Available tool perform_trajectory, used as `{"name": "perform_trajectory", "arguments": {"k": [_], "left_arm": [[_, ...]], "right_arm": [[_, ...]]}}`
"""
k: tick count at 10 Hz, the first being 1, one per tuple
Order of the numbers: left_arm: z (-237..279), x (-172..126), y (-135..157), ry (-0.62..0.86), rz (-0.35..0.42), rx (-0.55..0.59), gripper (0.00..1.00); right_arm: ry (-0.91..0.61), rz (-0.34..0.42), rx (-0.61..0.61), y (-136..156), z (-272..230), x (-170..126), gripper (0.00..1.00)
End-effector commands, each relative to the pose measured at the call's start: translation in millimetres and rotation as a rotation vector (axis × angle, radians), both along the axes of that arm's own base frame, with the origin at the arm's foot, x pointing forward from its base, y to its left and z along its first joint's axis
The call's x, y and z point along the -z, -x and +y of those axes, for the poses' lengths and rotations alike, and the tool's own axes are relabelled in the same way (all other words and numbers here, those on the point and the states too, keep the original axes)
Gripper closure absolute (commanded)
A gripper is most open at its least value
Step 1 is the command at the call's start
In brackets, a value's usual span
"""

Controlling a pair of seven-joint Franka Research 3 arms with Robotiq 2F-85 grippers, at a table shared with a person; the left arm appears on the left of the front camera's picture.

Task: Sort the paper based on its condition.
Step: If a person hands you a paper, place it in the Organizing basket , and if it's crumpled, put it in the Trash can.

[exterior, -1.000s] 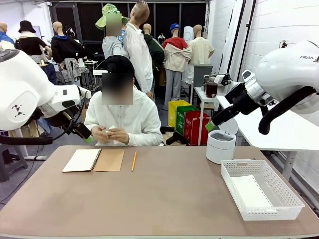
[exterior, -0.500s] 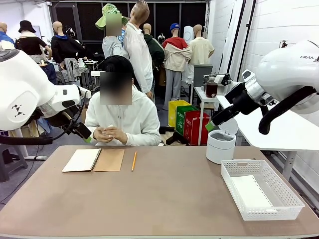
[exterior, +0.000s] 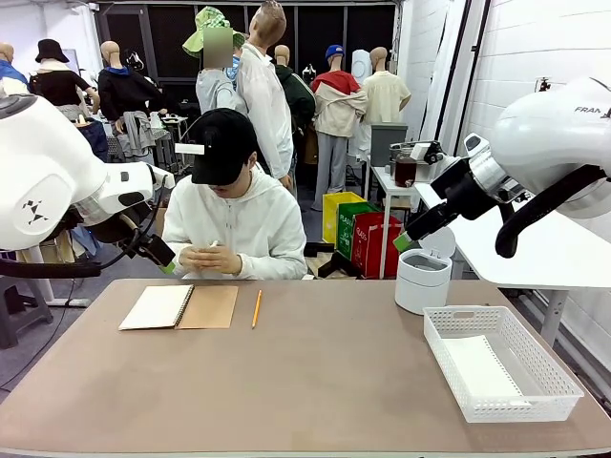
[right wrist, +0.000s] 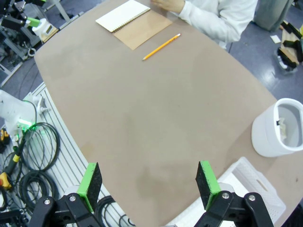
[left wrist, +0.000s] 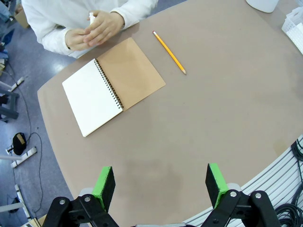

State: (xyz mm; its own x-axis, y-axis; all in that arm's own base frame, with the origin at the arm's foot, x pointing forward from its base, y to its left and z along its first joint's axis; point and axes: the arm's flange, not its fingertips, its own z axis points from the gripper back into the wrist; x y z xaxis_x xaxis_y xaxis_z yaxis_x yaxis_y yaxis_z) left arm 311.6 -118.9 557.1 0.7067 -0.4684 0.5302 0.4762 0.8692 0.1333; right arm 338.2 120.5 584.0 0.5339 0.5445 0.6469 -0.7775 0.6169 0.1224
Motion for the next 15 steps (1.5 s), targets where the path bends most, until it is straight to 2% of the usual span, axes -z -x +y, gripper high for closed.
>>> {"name": "perform_trajectory", "arguments": {"k": [1,15], "left_arm": [[0.8,-0.1,-0.4,0.009,-0.002,0.000,0.00],[0.8,-0.1,-0.4,0.009,-0.002,0.000,0.00]], "right_arm": [[-0.002,-0.004,0.019,0.4,3.1,-0.4,0.00],[-0.002,-0.004,0.019,0.4,3.1,-0.4,0.00]]}}
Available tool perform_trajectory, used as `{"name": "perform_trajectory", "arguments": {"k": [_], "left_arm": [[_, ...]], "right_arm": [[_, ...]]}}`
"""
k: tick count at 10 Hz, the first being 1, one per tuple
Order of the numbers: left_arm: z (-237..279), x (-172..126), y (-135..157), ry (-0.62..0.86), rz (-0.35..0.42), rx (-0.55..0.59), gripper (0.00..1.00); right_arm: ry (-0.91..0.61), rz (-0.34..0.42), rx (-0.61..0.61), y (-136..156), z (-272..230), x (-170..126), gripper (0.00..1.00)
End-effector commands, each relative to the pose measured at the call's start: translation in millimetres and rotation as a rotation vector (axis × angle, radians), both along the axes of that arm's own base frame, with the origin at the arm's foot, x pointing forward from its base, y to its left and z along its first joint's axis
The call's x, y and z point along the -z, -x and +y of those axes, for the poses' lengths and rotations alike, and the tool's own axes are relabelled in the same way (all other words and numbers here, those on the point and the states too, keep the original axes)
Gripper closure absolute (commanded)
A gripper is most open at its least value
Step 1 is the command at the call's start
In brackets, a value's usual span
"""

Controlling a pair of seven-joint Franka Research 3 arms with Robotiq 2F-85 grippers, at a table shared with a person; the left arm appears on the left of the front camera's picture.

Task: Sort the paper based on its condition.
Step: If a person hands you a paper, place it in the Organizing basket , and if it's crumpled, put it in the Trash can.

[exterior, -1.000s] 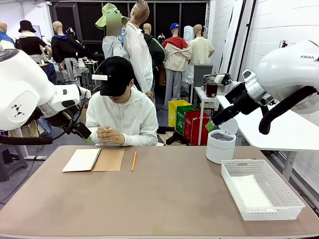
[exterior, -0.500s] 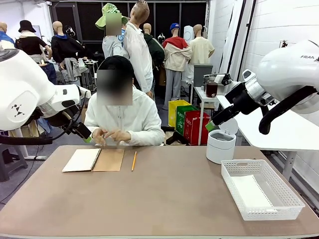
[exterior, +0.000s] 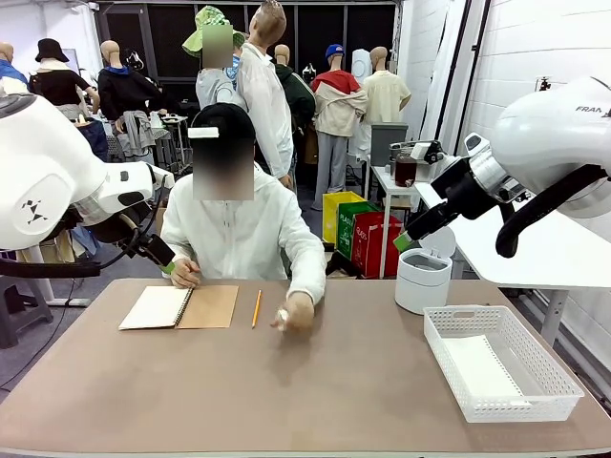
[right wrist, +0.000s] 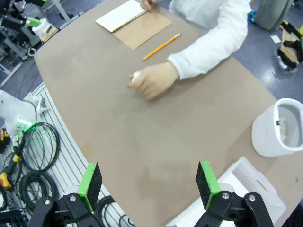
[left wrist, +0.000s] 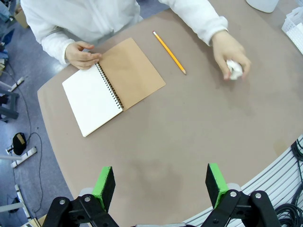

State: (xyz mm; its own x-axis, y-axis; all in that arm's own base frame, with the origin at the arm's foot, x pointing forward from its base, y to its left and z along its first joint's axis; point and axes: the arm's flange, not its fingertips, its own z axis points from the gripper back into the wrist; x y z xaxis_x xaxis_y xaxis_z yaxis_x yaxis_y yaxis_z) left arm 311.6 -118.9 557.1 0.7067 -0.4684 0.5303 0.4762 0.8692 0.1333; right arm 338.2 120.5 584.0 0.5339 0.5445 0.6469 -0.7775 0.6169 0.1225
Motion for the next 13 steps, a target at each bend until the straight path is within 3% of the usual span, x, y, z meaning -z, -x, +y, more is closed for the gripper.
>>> {"name": "perform_trajectory", "arguments": {"k": [1,13], "left_arm": [[0.8,-0.1,-0.4,0.009,-0.002,0.000,0.00],[0.8,-0.1,-0.4,0.009,-0.002,0.000,0.00]], "right_arm": [[-0.002,-0.004,0.019,0.4,3.1,-0.4,0.00],[-0.002,-0.004,0.019,0.4,3.1,-0.4,0.00]]}}
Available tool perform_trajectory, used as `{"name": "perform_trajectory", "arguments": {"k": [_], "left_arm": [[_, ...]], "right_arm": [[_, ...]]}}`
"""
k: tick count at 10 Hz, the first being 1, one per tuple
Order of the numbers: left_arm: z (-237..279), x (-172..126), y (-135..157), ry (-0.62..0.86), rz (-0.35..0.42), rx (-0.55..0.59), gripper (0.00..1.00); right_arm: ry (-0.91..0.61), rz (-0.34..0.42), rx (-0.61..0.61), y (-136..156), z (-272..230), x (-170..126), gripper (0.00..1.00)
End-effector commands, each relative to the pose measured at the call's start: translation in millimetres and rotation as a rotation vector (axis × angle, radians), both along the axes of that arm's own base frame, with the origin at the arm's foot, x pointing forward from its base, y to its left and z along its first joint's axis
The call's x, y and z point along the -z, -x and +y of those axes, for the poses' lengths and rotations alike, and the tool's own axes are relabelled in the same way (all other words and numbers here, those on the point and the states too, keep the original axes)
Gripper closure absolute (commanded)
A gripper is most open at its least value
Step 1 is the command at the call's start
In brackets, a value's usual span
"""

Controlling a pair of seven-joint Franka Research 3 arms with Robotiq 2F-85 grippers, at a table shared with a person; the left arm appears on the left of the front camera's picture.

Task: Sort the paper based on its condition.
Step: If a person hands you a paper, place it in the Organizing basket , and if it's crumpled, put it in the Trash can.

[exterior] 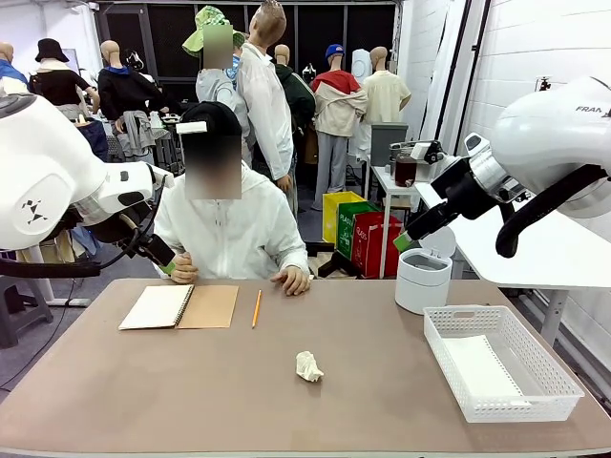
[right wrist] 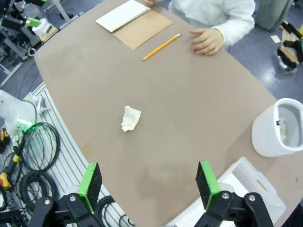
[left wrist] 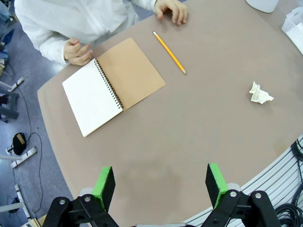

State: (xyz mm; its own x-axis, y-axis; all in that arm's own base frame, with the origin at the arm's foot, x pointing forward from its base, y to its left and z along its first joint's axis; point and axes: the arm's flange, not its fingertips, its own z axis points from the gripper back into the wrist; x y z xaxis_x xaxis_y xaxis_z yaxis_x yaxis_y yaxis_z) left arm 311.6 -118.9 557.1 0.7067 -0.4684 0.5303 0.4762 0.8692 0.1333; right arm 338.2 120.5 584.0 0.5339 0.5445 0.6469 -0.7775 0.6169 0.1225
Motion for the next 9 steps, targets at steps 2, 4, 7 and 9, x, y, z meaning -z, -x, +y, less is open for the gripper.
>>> {"name": "perform_trajectory", "arguments": {"k": [2,4,7,9], "left_arm": [[0.8,-0.1,-0.4,0.009,-0.002,0.000,0.00],[0.8,-0.1,-0.4,0.009,-0.002,0.000,0.00],[0.8,-0.1,-0.4,0.009,-0.002,0.000,0.00],[0.8,-0.1,-0.4,0.009,-0.002,0.000,0.00]], "right_arm": [[-0.002,-0.004,0.019,0.4,3.1,-0.4,0.00],[-0.002,-0.004,0.019,0.4,3.1,-0.4,0.00],[-0.002,-0.004,0.019,0.4,3.1,-0.4,0.00],[0.033,-0.023,-0.049,-2.6,13.8,0.5,0.00]]}}
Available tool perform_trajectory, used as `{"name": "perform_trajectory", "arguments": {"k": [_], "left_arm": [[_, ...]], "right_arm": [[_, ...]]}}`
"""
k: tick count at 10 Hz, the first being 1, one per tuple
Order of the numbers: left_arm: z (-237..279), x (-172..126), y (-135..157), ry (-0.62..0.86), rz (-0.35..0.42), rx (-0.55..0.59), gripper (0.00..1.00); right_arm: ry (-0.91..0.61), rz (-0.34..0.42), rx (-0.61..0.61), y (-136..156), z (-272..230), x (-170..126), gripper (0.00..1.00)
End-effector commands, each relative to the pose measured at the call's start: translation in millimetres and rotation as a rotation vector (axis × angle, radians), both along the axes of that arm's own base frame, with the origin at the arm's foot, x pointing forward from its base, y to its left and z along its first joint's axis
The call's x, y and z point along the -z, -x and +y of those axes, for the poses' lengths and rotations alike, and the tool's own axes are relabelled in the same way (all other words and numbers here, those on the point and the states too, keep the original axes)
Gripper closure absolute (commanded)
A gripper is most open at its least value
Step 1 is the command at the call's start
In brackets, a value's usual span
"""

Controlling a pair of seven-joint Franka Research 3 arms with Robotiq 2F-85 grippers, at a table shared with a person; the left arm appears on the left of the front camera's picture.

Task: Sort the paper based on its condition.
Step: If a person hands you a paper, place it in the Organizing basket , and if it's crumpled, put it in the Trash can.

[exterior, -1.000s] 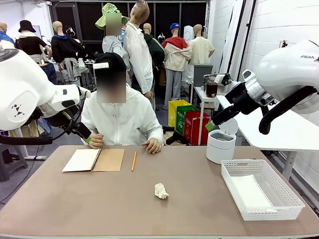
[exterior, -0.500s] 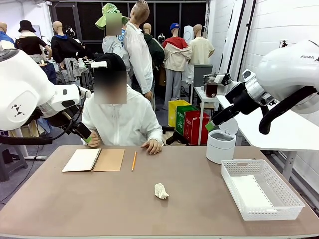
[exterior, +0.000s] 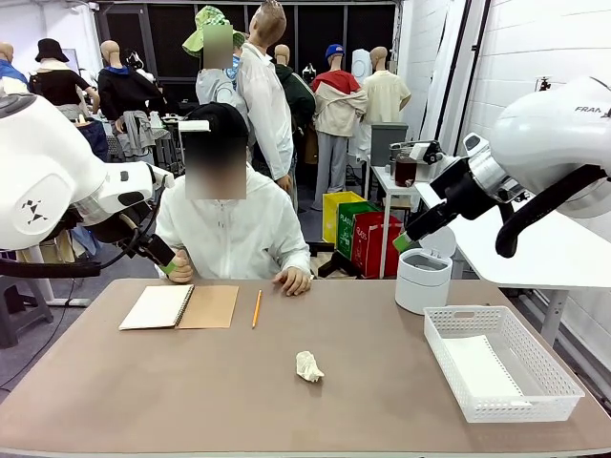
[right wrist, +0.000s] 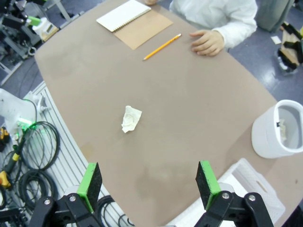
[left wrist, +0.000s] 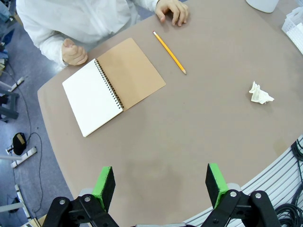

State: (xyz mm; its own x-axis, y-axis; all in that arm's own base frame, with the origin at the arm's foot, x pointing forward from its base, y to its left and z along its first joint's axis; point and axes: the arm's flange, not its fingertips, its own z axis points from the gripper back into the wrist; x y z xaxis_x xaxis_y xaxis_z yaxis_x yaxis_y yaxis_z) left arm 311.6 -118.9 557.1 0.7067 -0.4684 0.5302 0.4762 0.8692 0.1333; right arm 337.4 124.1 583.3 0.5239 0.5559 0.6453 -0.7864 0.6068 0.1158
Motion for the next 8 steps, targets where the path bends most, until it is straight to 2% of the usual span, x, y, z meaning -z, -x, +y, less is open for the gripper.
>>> {"name": "perform_trajectory", "arguments": {"k": [1,3,8], "left_arm": [[0.8,-0.1,-0.4,0.009,-0.002,0.000,0.00],[0.8,-0.1,-0.4,0.009,-0.002,0.000,0.00],[0.8,-0.1,-0.4,0.009,-0.002,0.000,0.00]], "right_arm": [[0.070,-0.031,-0.064,-6.2,25.4,1.7,0.00],[0.162,-0.057,-0.126,-10.1,61.8,13.9,0.00],[0.325,-0.148,-0.297,-10.7,130.2,77.6,0.00]]}}
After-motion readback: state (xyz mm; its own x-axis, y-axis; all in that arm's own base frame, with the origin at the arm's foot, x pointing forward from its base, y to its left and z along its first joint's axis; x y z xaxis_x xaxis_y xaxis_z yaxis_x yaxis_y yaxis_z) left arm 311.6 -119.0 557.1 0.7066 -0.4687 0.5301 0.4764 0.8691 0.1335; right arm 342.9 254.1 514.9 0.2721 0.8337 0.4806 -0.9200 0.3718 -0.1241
